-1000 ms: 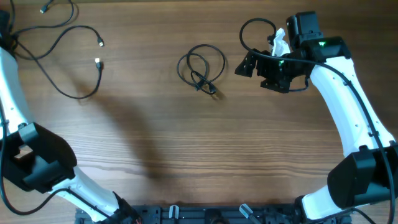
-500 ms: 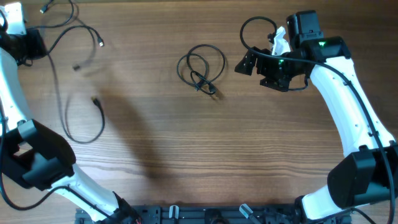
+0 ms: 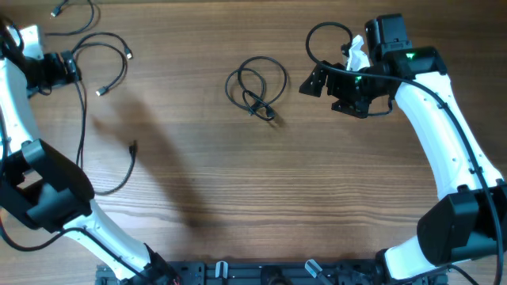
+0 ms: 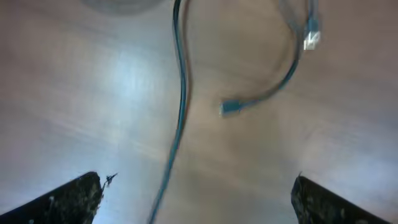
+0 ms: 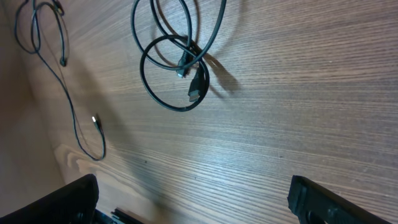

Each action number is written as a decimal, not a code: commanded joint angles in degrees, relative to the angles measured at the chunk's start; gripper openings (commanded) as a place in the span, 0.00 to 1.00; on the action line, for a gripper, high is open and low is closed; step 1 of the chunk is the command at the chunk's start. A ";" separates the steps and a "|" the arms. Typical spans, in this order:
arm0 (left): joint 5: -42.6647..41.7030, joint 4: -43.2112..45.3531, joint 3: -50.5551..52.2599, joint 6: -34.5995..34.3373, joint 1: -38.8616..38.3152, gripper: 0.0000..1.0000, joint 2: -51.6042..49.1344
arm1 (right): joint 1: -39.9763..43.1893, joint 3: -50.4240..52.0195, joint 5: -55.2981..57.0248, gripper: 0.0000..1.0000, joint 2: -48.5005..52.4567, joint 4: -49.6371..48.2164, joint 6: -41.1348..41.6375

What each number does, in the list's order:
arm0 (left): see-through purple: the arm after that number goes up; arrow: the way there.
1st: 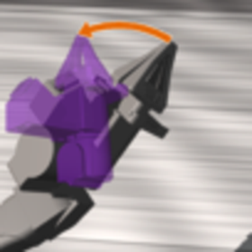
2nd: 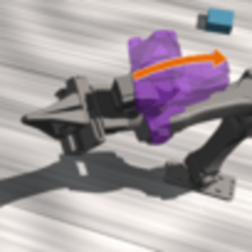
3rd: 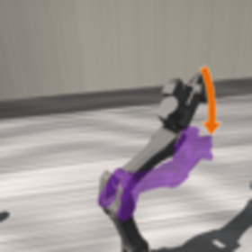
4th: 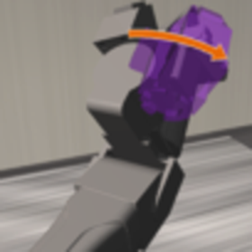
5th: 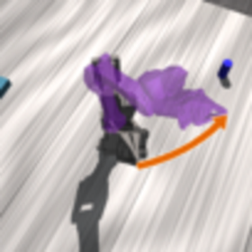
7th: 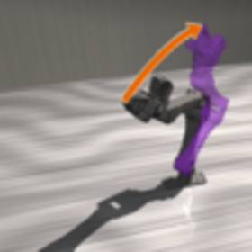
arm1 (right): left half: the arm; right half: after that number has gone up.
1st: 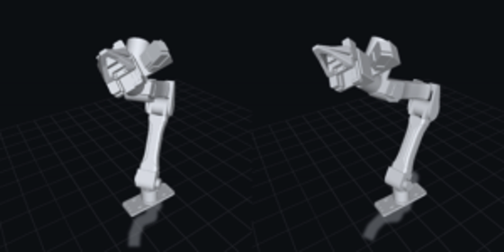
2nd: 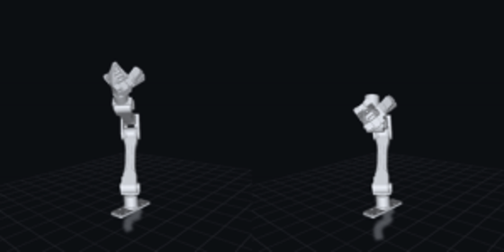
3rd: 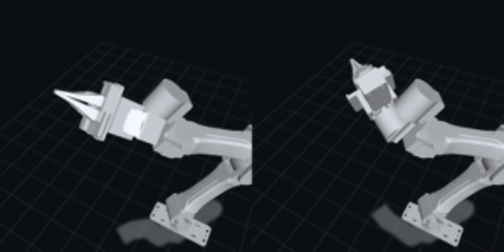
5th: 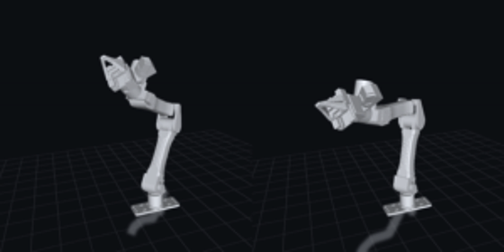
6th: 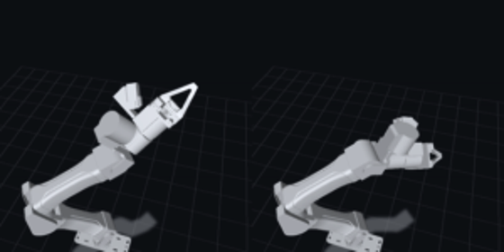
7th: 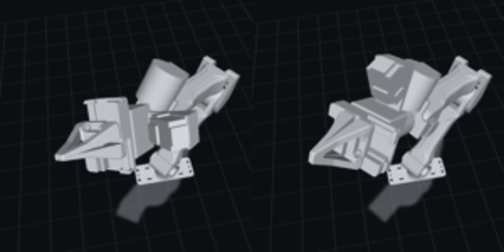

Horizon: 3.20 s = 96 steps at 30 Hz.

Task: Untangle cables

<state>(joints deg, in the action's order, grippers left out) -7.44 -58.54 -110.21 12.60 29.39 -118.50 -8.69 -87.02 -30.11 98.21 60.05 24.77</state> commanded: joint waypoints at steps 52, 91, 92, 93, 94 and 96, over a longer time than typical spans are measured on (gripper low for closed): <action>-38.53 32.17 61.53 -56.19 9.09 0.04 18.84 | -0.13 -0.28 0.09 1.00 -1.14 6.43 -3.61; 22.38 44.37 20.20 -36.76 -9.01 0.86 -1.07 | -0.13 -0.28 0.74 1.00 -1.05 5.46 -0.61; 23.71 45.62 20.20 -36.74 -8.72 0.86 -1.86 | -0.13 -0.28 0.74 1.00 -1.05 5.46 -0.61; 24.02 46.82 20.20 -35.34 -8.31 0.86 -3.43 | -0.13 -0.28 0.74 1.00 -1.05 5.42 -0.61; 24.04 47.12 20.20 -35.30 -8.04 0.87 -5.07 | -0.13 -0.28 0.74 1.00 -1.05 5.35 -0.59; 24.04 48.09 20.20 -35.32 -7.65 0.89 -7.34 | -0.13 -0.28 0.74 1.00 -1.05 5.46 -0.61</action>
<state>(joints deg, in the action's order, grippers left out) 14.68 -11.09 -89.84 -24.01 20.88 -121.67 -8.69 -87.02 -29.93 98.21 65.52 23.94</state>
